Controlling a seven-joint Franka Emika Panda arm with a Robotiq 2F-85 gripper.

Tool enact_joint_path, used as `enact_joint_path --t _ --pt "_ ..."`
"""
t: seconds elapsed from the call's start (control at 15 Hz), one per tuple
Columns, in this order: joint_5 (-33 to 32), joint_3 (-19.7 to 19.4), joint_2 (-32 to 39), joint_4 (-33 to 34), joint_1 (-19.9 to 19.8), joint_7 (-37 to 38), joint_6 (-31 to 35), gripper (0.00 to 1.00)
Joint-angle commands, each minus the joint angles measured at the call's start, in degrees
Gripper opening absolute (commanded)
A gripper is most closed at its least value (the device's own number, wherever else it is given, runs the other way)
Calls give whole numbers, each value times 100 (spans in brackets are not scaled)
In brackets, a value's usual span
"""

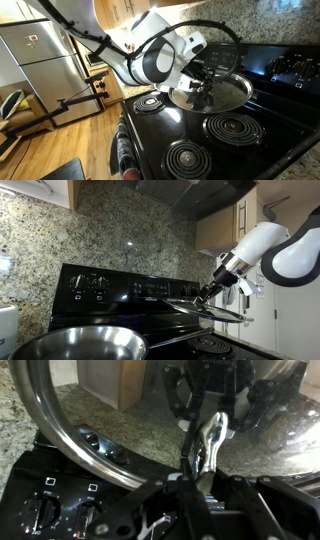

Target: Uncover the pan and put the lid on the counter to the right

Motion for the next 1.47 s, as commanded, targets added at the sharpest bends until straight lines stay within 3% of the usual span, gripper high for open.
enact_joint_path --t 0.0,0.47,0.53,0.8,1.4 --pt "3 -7 -10 -57 -27 37 30 17" --pt "4 7 -44 -160 -75 62 88 17" --pt "4 8 -46 -160 -75 62 88 4" --pt "60 -225 185 -41 54 104 31 4" --pt "370 -592 357 45 -62 235 25 4"
